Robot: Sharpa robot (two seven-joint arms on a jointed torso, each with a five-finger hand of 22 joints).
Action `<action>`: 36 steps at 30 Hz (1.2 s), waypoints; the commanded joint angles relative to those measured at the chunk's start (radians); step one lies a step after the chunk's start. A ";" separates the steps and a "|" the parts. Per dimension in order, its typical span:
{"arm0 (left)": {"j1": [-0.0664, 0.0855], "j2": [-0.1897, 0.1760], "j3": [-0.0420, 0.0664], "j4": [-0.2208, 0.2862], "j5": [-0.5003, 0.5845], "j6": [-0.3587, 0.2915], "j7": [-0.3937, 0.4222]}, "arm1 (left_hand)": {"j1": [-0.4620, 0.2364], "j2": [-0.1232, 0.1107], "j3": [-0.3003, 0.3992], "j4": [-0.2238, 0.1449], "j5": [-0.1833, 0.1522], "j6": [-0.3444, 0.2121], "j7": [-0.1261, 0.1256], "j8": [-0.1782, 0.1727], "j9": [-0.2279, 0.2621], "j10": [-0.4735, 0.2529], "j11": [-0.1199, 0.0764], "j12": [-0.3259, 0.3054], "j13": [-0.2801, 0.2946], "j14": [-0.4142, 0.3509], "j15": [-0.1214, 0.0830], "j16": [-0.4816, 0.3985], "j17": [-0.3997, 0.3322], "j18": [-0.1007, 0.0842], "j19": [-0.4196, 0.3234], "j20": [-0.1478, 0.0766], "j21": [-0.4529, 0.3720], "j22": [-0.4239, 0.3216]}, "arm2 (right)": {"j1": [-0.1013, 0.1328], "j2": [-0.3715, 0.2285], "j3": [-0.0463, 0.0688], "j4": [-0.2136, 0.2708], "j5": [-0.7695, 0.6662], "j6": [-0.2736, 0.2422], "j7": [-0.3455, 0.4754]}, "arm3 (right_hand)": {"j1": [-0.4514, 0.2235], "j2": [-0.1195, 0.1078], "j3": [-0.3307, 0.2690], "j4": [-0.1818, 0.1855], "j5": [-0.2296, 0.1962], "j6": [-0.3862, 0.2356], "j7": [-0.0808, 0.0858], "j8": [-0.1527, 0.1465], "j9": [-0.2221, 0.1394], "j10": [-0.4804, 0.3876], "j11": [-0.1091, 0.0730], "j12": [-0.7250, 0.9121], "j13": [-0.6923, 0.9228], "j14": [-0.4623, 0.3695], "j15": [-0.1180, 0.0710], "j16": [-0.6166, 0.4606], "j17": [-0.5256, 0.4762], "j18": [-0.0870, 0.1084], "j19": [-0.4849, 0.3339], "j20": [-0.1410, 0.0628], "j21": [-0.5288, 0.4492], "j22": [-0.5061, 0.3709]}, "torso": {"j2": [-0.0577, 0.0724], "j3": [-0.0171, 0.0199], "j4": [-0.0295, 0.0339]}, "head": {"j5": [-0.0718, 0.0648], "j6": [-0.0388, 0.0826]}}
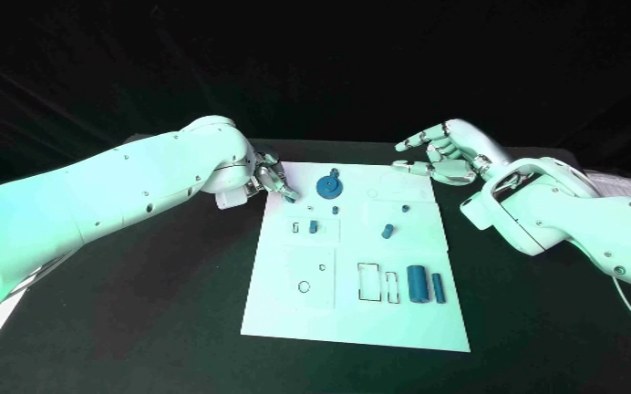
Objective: Assemble the parts on the task board
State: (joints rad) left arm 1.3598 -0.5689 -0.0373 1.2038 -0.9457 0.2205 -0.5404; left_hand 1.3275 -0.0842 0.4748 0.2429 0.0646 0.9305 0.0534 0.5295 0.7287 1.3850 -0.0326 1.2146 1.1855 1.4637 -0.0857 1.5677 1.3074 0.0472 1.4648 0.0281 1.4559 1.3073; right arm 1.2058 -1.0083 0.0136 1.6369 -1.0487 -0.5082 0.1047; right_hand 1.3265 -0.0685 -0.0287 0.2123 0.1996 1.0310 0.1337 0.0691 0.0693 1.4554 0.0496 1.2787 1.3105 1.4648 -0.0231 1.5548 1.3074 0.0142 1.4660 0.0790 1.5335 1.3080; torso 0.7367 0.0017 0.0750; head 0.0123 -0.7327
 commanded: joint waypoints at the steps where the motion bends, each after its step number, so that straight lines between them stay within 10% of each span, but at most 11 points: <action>1: -0.005 -0.032 0.000 0.065 0.036 -0.109 -0.020 | -0.014 -0.009 0.115 -0.099 0.003 0.001 -0.012 0.011 0.028 0.006 0.002 0.006 0.003 0.107 0.002 0.003 0.263 -0.005 0.024 -0.003 0.000 0.097 | -0.001 -0.001 0.000 0.001 0.000 0.014 0.008 | 0.000 0.009 -0.006 0.002 0.003 0.000 0.001 0.000 0.000 -0.009 0.000 -0.006 0.101 0.097 0.000 -0.005 0.228 0.004 0.066 0.004 -0.006 0.190 | -0.001 -0.0009 0.0007 | 0.000 0.000; 15: -0.061 -0.126 -0.010 0.256 -0.049 -0.268 -0.067 | -0.034 -0.049 0.170 -0.118 0.002 0.008 -0.018 0.024 0.043 0.015 -0.003 0.009 0.003 0.107 -0.003 0.003 0.263 -0.011 0.037 -0.008 0.016 0.121 | -0.001 -0.004 -0.001 0.001 0.001 0.017 0.007 | -0.001 0.008 -0.007 0.003 0.003 0.000 0.001 0.000 0.000 -0.009 0.000 -0.006 0.100 0.097 0.001 -0.006 0.228 0.004 0.066 0.004 -0.005 0.190 | 0.001 -0.0022 0.0004 | 0.007 -0.004; 36: -0.090 -0.129 -0.015 0.294 -0.137 -0.193 -0.095 | -0.045 -0.056 0.179 -0.119 0.001 0.015 -0.022 0.031 0.049 0.009 -0.006 -0.010 -0.020 0.107 -0.005 0.003 0.263 -0.012 0.039 -0.009 0.019 0.125 | -0.001 -0.004 -0.002 0.000 0.007 0.020 0.007 | -0.001 0.008 -0.007 0.003 0.003 0.000 0.001 0.000 0.000 -0.009 0.000 -0.006 0.100 0.097 0.001 -0.006 0.228 0.004 0.066 0.004 -0.005 0.190 | 0.002 -0.0018 -0.0014 | 0.007 -0.012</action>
State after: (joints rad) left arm 1.2713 -0.7011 -0.0521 1.4976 -1.0553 -0.0061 -0.6259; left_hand 1.2757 -0.1453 0.5795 0.1932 0.0617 0.9274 0.0501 0.5548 0.7751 1.3935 -0.0338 1.2043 1.1648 1.4637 -0.0857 1.5677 1.3076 0.0472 1.4683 0.0246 1.4717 1.3073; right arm 1.2053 -1.0125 0.0119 1.6368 -1.0415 -0.5010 0.1046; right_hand 1.3265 -0.0685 -0.0316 0.2152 0.1995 1.0310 0.1337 0.0691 0.0693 1.4525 0.0467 1.2755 1.3102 1.4648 -0.0231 1.5528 1.3081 0.0142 1.4660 0.0790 1.5335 1.3075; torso 0.7382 0.0003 0.0735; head 0.0181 -0.7432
